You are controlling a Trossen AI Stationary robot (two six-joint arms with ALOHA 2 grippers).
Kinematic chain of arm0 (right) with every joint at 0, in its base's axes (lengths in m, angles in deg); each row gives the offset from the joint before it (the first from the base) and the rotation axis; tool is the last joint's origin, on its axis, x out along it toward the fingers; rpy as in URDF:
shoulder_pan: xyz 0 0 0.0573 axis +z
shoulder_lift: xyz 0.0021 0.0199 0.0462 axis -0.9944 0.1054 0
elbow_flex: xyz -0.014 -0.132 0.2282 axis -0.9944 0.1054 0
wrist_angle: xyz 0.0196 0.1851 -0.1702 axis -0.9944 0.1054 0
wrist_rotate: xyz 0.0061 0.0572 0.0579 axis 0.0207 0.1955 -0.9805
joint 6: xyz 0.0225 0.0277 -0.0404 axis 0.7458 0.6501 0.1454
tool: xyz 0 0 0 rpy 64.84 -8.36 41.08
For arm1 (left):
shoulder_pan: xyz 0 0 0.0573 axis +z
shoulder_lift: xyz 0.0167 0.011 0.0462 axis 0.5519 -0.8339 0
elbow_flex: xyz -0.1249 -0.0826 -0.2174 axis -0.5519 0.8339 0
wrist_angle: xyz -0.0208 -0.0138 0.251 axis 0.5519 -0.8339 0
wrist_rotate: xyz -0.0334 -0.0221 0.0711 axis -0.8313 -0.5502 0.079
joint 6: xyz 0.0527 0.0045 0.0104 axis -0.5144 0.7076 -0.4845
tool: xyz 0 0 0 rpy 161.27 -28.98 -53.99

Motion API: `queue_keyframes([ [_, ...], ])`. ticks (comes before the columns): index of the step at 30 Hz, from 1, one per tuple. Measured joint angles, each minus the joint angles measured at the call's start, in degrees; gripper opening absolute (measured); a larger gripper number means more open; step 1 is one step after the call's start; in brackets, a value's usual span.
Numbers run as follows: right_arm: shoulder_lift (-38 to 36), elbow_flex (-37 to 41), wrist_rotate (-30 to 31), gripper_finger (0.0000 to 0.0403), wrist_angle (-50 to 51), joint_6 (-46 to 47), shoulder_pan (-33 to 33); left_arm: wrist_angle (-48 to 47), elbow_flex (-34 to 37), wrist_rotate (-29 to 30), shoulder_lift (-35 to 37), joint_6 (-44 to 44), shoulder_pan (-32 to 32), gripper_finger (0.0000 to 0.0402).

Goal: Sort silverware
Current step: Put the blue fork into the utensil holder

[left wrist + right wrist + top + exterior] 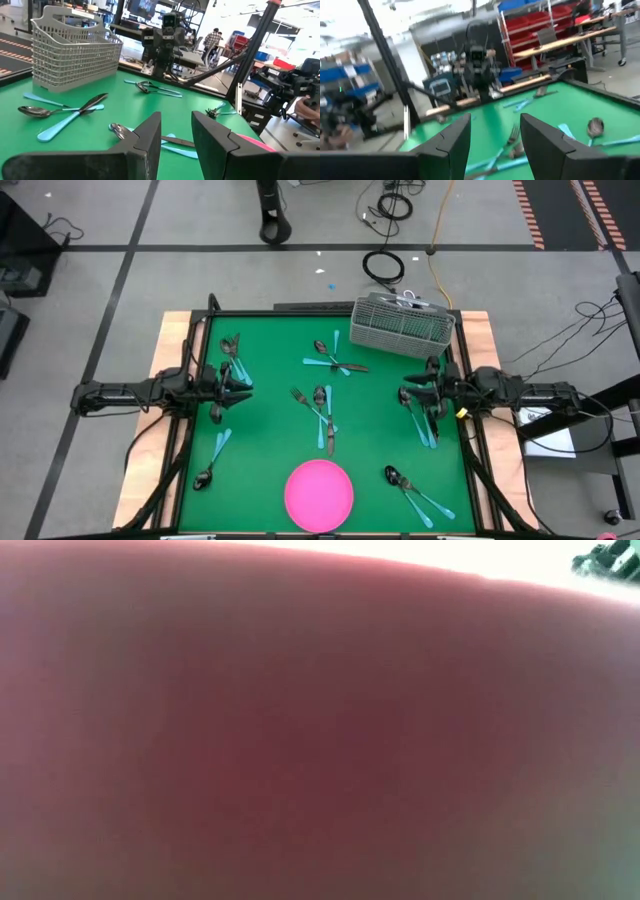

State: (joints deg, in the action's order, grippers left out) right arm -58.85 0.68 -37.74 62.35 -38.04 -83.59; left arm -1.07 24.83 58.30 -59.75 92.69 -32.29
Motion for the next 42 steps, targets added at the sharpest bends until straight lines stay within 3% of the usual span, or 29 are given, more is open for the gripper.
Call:
queue_keyframes([
  [7, 2.32, -0.02, 4.44, 0.0160, -5.26, 0.64, 0.00, -0.20, -0.39, 2.31, -4.14, -0.03, 0.00, 0.0109],
  [14, 12.80, -1.90, 4.43, 0.0160, -14.68, 0.58, 0.00, -0.07, -6.63, 2.48, -14.11, -3.57, 0.00, 0.0109],
  [21, 26.92, -9.55, 3.83, 0.0160, -14.69, -3.68, 0.00, -0.40, -15.72, 4.18, -28.68, -6.20, 0.00, 0.0109],
  [27, 37.78, -16.45, -0.51, 0.0160, -11.59, -5.38, 0.02, -0.14, -22.93, 4.94, -43.03, -6.20, 0.00, 0.0109],
  [30, 42.66, -19.70, -0.79, 0.0160, -9.14, -5.46, 0.11, 0.07, -26.03, 5.06, -49.98, -6.20, 0.00, 0.0109],
  [36, 51.85, -24.57, -7.66, 0.0160, -7.35, -6.30, 0.17, 0.17, -32.54, 5.13, -62.66, -5.90, -0.74, 0.0109],
  [42, 58.43, -26.58, -7.69, 0.0160, -6.20, -5.40, 1.33, -0.01, -39.39, 5.88, -73.49, -4.60, -3.51, 0.0109],
])
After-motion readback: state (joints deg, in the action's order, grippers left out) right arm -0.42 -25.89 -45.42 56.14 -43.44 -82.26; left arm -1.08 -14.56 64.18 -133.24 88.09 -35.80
